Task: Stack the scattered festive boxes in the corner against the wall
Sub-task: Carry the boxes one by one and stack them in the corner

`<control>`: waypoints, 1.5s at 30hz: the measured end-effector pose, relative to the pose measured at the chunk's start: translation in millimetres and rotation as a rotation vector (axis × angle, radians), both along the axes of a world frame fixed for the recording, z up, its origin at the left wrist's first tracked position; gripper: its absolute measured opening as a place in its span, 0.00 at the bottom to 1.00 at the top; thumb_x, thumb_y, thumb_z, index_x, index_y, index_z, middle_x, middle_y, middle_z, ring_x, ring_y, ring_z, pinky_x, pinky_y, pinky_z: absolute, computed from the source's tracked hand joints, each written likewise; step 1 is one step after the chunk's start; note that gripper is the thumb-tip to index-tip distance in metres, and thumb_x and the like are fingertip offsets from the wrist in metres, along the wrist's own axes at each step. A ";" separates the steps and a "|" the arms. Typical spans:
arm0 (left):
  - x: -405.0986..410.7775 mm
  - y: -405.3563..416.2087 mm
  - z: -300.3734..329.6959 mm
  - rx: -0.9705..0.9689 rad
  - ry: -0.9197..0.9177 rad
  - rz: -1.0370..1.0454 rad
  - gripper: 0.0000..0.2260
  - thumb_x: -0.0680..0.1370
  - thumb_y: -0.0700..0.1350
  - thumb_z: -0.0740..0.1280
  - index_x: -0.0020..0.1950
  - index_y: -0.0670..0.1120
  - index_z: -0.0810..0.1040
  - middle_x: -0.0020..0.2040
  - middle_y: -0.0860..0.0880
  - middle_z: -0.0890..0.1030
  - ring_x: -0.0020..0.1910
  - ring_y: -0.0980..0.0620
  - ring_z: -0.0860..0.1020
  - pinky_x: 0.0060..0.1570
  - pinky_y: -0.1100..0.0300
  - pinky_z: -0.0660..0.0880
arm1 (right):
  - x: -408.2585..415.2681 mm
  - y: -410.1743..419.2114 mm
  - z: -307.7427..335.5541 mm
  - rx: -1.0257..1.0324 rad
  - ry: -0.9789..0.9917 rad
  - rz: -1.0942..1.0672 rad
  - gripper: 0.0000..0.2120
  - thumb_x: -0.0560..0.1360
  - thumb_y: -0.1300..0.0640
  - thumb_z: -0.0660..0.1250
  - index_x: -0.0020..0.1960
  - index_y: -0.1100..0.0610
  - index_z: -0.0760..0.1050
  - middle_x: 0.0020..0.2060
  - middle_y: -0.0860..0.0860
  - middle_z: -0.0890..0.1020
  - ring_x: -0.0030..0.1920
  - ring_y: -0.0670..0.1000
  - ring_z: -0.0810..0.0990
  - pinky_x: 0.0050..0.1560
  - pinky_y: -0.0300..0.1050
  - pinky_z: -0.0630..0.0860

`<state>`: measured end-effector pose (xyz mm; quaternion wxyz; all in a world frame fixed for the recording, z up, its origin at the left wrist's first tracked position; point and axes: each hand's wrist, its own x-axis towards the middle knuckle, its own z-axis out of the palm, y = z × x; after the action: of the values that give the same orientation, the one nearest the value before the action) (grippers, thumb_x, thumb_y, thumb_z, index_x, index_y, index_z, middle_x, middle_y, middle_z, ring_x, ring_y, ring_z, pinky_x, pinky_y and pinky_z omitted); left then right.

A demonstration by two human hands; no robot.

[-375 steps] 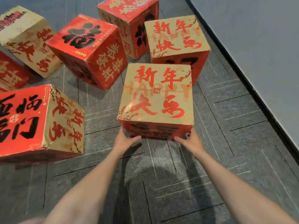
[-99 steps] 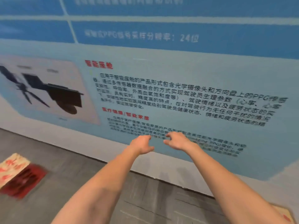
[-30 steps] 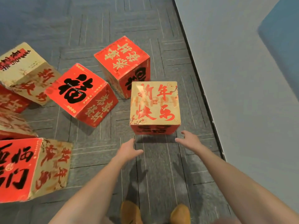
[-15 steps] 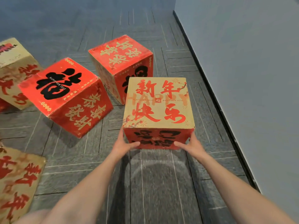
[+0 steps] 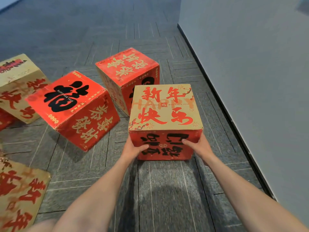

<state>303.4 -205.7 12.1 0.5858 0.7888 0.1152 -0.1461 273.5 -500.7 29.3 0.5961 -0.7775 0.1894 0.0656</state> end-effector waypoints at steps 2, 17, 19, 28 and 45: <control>7.1 -2.1 9.9 -0.013 -0.026 0.037 0.35 0.68 0.43 0.81 0.71 0.51 0.68 0.60 0.53 0.80 0.60 0.52 0.79 0.63 0.49 0.75 | 5.1 3.3 9.0 0.004 -0.035 -0.025 0.33 0.65 0.52 0.81 0.67 0.48 0.70 0.56 0.44 0.82 0.56 0.45 0.81 0.63 0.56 0.77; 4.5 -0.8 279.9 -0.042 0.019 0.060 0.27 0.70 0.46 0.79 0.66 0.51 0.72 0.60 0.51 0.81 0.60 0.49 0.79 0.63 0.45 0.75 | 8.5 0.1 279.0 -0.031 -0.008 0.015 0.35 0.62 0.40 0.80 0.65 0.43 0.72 0.56 0.44 0.83 0.57 0.49 0.82 0.61 0.60 0.77; 4.2 -1.3 344.7 -0.024 0.018 0.053 0.28 0.70 0.48 0.79 0.67 0.51 0.72 0.60 0.51 0.81 0.60 0.49 0.79 0.63 0.47 0.75 | 5.6 -0.3 338.0 -0.023 -0.008 0.006 0.34 0.61 0.39 0.80 0.64 0.42 0.72 0.56 0.43 0.83 0.57 0.49 0.82 0.61 0.61 0.77; 15.0 -27.6 635.3 0.003 -0.045 -0.016 0.33 0.69 0.51 0.79 0.70 0.48 0.71 0.61 0.50 0.81 0.60 0.49 0.79 0.63 0.47 0.75 | -4.8 -19.2 629.2 -0.044 -0.078 -0.094 0.33 0.66 0.41 0.79 0.66 0.45 0.71 0.59 0.48 0.83 0.59 0.53 0.81 0.61 0.59 0.77; -55.7 -57.2 917.2 -0.289 -0.328 -0.494 0.22 0.72 0.50 0.77 0.64 0.52 0.76 0.55 0.53 0.83 0.53 0.53 0.81 0.48 0.51 0.78 | -206.3 13.6 933.9 -0.240 -0.422 -0.554 0.30 0.67 0.51 0.80 0.66 0.47 0.73 0.56 0.46 0.83 0.58 0.50 0.81 0.60 0.52 0.77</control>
<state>247.7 -262.9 929.3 0.6494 0.7146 -0.1973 -0.1696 67.1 -487.1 963.2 0.5218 -0.7575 0.2717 -0.2829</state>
